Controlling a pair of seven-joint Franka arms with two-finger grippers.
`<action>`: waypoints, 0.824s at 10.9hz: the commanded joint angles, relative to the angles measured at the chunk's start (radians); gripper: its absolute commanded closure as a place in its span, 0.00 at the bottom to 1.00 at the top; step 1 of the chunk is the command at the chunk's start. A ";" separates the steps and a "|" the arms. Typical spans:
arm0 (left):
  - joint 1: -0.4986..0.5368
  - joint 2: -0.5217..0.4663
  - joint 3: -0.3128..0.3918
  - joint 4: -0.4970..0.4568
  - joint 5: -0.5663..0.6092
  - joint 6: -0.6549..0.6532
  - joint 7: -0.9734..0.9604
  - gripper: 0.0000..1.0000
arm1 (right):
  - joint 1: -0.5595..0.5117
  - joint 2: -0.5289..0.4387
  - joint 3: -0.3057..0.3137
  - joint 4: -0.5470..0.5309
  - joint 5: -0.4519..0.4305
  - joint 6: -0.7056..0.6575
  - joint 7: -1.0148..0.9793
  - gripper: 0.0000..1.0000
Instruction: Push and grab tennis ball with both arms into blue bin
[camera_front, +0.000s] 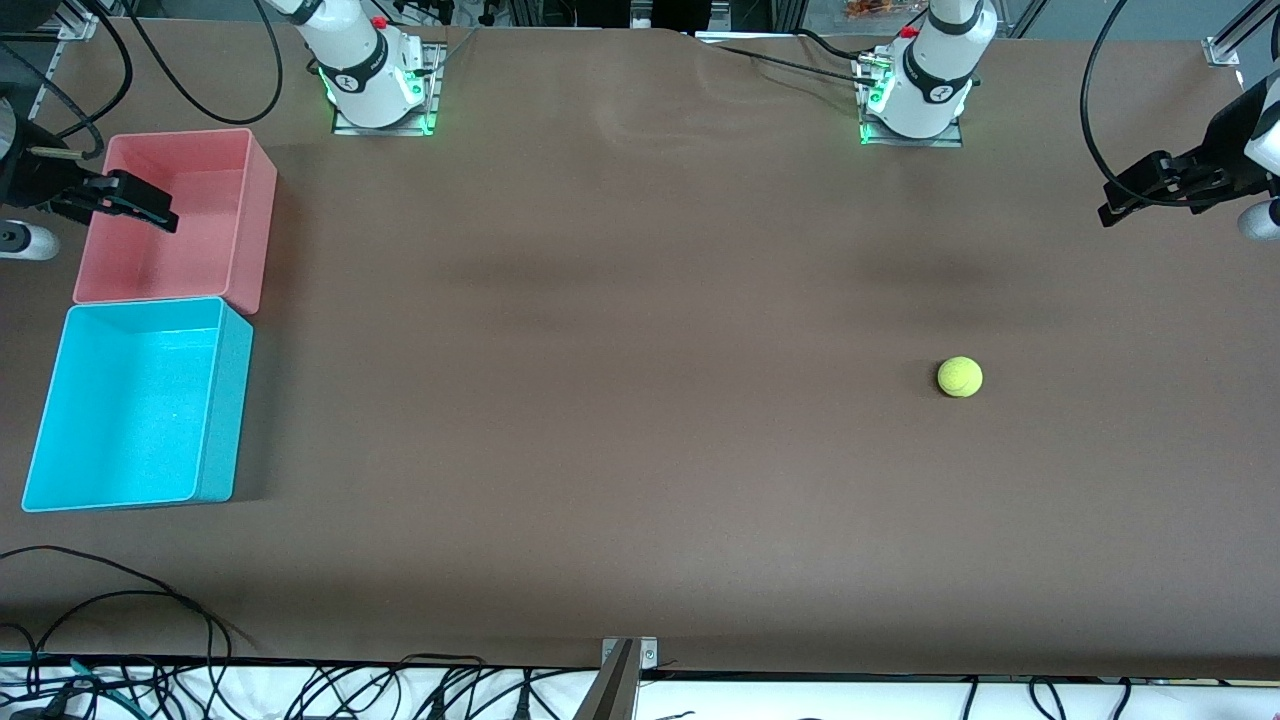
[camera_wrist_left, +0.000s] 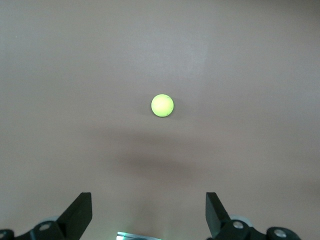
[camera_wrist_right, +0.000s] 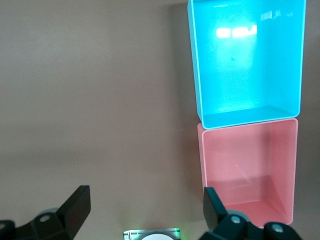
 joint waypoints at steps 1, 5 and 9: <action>0.000 0.015 0.004 0.034 -0.006 -0.023 -0.010 0.00 | 0.004 0.005 0.032 0.029 -0.009 -0.007 0.008 0.00; 0.001 0.015 0.004 0.034 -0.006 -0.023 -0.010 0.00 | -0.003 0.011 0.038 0.037 0.042 -0.013 0.025 0.00; 0.001 0.015 0.002 0.034 -0.006 -0.023 -0.010 0.00 | -0.005 0.048 0.038 0.051 -0.041 0.011 0.037 0.00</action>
